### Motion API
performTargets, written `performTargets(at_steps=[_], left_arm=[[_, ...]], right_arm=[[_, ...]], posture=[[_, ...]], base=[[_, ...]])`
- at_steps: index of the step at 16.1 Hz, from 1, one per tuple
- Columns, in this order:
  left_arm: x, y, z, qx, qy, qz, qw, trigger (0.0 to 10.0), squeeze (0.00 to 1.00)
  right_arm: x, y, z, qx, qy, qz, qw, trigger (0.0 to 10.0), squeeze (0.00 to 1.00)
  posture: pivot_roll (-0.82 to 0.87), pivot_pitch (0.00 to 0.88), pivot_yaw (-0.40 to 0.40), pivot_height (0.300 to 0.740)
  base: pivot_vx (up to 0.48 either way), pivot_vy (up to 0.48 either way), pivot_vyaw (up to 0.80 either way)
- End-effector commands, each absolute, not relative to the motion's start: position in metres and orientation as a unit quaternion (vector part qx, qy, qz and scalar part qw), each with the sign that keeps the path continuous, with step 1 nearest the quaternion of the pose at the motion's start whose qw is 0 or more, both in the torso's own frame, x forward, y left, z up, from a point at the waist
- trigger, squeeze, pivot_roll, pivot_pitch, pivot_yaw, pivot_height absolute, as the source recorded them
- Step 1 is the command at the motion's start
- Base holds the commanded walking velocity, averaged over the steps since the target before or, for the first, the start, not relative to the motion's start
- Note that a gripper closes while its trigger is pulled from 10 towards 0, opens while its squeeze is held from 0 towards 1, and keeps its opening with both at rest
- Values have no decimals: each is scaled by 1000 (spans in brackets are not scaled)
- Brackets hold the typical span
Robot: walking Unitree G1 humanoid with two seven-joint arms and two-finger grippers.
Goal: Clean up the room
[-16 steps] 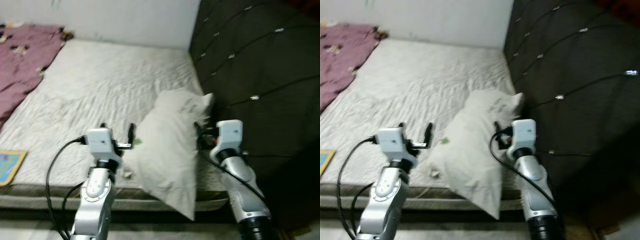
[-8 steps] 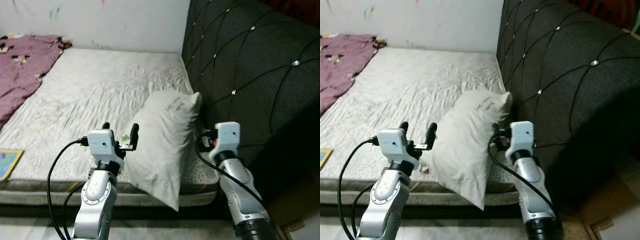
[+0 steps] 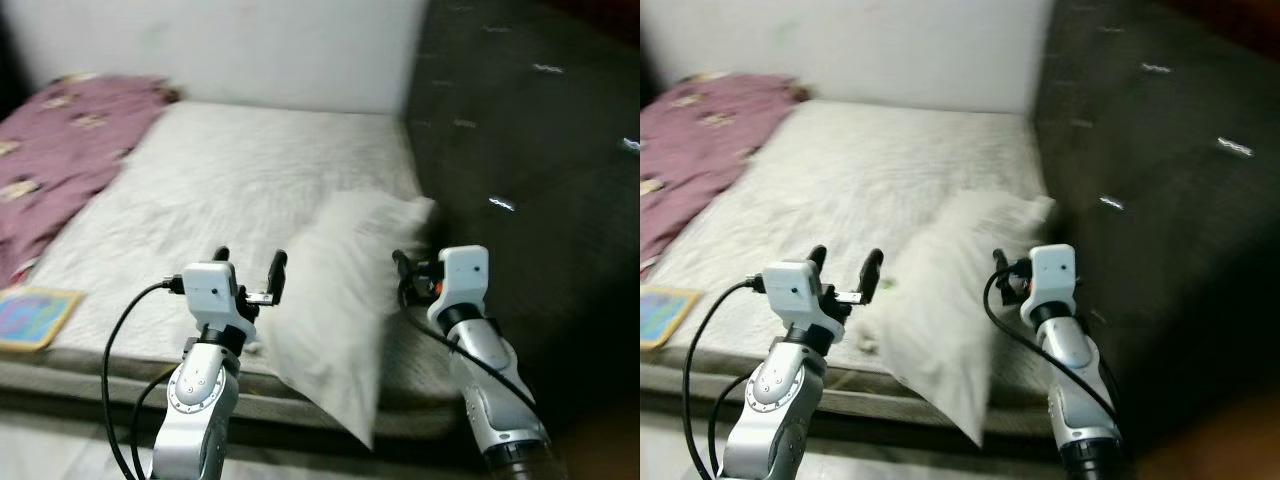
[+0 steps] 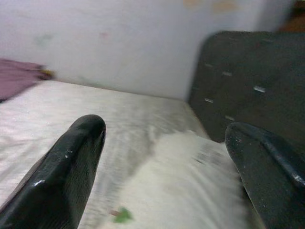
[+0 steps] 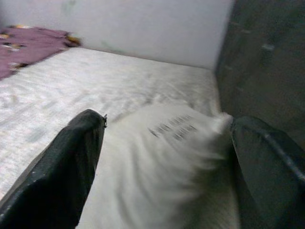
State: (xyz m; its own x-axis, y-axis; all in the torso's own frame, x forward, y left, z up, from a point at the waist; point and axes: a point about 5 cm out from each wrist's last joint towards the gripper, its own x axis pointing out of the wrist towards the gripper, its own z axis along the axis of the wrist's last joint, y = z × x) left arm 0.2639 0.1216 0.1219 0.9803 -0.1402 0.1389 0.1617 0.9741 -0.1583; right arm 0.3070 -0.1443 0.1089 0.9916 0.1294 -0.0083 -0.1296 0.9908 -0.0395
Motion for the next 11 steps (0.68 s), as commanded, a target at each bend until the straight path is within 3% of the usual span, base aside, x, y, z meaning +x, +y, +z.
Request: performTargets(at_steps=[1, 5, 11], left_arm=[[266, 122, 125, -86, -69, -76, 991, 10000, 0], [266, 122, 124, -89, -63, -73, 991, 10000, 0], [269, 122, 121, -90, -52, -60, 993, 10000, 0]], right_arm=[[309, -139, 113, -20, -3, 72, 997, 10000, 0], [309, -138, 113, -18, -4, 74, 997, 10000, 0], [309, -136, 111, -21, -1, 78, 997, 10000, 0]], posture=[[-68, 33, -59, 740], [-67, 30, -59, 740], [-64, 30, -56, 740]], base=[[368, 0, 0], [344, 0, 0], [0, 54, 0]])
